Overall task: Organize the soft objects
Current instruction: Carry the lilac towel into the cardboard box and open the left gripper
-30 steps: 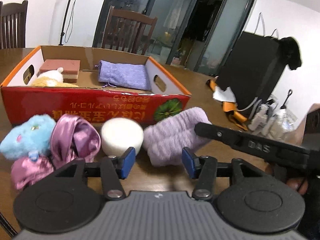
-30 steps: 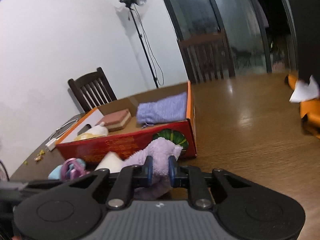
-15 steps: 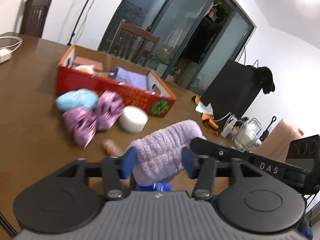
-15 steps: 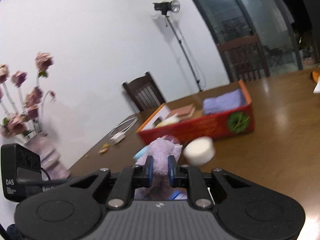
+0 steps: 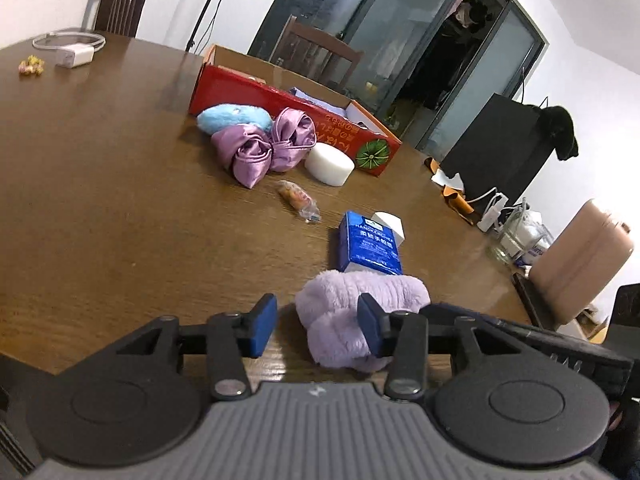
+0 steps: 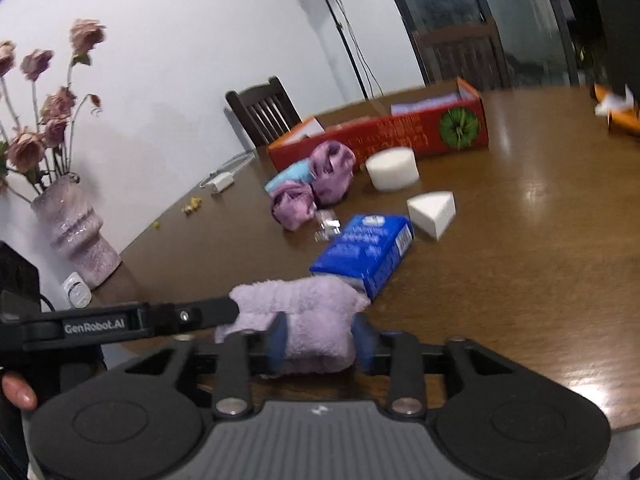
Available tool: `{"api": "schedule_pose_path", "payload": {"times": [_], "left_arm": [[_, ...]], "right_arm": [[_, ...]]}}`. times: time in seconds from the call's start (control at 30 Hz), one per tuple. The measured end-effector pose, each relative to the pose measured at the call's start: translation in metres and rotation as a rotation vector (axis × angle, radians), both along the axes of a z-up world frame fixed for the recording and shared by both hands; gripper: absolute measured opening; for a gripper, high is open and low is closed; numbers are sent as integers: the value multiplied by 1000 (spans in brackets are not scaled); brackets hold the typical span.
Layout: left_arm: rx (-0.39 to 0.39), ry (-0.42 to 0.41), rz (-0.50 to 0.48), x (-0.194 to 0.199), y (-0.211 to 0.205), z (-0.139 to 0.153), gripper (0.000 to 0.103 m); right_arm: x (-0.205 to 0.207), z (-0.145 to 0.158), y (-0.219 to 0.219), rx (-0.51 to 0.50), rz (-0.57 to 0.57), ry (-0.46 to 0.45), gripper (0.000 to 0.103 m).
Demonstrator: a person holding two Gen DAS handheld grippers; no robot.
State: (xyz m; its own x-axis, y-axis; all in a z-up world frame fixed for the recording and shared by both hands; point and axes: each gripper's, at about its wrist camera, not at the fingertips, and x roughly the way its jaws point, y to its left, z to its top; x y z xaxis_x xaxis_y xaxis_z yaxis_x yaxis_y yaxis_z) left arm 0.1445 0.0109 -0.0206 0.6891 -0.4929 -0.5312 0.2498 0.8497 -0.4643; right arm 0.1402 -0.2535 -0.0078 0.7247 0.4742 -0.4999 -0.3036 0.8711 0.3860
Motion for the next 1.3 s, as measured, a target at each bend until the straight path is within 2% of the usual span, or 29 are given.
{"api": "schedule_pose_path", "payload": {"times": [0.1, 0.2, 0.23, 0.27, 0.33, 0.43, 0.53, 0.63, 0.73, 0.87, 0.97, 1.07, 1.17, 1.2, 1.3], "left_arm": [[-24, 17, -7, 2, 0, -3, 47], [-13, 22, -38, 5, -6, -6, 46], [-9, 23, -52, 5, -8, -6, 35], [-11, 15, -79, 5, -9, -5, 28], [3, -1, -103, 6, -12, 1, 27], [-9, -38, -121, 17, -13, 17, 26], [-23, -98, -138, 46, -15, 42, 26], [-37, -147, -152, 98, -18, 73, 25], [5, -207, -159, 161, -26, 98, 25], [39, -162, -145, 259, -34, 110, 25], [71, -87, -134, 328, -37, 100, 25], [135, 8, -117, 376, -41, 77, 24], [257, 72, -113, 401, -46, 53, 22], [286, 85, -98, 404, -46, 47, 25], [281, 66, -112, 401, -38, 42, 29]], "right_arm": [[8, 0, -2, 23, -11, 9, 45], [20, -8, -1, 37, -16, 49, 44], [23, -12, -1, 42, -12, 69, 35], [25, -14, -1, 53, 5, 83, 30], [25, -11, -1, 49, 22, 70, 21], [31, 6, -6, 71, 40, 38, 19], [52, 29, -14, 98, 35, -18, 19], [96, 55, -22, 108, 29, -67, 19], [156, 81, -25, 91, 21, -118, 19], [256, 96, -27, 94, 2, -87, 19], [329, 91, -22, 64, -13, -23, 19], [386, 74, -9, -5, -17, 41, 19], [424, 51, 8, -69, 5, 107, 20], [433, 44, 14, -83, 15, 131, 23], [443, 27, 25, -143, 26, 161, 32]]}}
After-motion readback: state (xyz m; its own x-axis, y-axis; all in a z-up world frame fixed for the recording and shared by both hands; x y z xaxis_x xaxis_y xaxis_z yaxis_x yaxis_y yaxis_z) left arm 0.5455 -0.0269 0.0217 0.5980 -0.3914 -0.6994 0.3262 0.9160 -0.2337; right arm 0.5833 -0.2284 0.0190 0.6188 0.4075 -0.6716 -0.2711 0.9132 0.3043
